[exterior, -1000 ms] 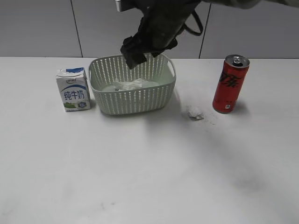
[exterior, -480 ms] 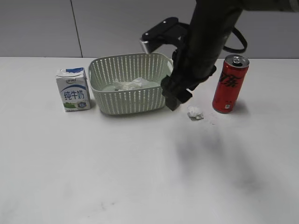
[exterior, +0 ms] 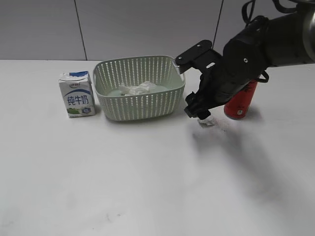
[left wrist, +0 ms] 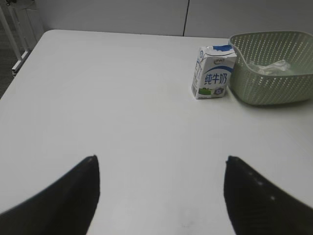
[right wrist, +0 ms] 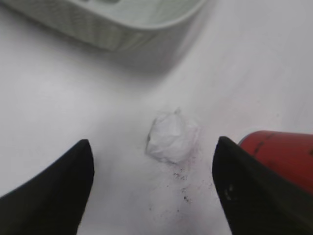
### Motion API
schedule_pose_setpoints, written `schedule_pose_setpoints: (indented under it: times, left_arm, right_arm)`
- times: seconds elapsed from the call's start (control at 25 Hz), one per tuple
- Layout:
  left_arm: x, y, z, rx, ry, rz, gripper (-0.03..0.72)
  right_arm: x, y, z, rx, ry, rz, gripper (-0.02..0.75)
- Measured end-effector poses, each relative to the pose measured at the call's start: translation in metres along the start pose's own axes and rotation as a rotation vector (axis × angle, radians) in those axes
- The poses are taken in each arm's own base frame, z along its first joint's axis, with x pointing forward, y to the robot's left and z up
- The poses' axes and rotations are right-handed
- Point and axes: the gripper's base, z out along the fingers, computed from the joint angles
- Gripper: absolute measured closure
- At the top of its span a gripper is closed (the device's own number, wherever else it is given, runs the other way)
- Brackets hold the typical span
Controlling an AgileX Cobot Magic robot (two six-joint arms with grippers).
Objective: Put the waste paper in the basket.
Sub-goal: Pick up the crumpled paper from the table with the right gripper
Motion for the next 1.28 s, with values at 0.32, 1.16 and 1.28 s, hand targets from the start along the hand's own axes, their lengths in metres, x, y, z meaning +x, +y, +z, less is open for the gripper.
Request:
schedule_pose_setpoints:
  times: [0.32, 1.16, 1.28]
  left_arm:
    - [0.0, 0.0, 0.0, 0.0, 0.0, -0.001, 0.101]
    - [0.0, 0.0, 0.0, 0.0, 0.0, -0.001, 0.101]
    - [0.0, 0.0, 0.0, 0.0, 0.0, 0.0, 0.101]
  right_arm:
    - [0.006, -0.01, 0.031, -0.022, -0.003, 0.111, 0.166]
    - [0.021, -0.003, 0.046, -0.047, 0.133, 0.171, 0.727]
    - [0.011, -0.004, 0.017, -0.045, 0.117, 0.17, 0.734]
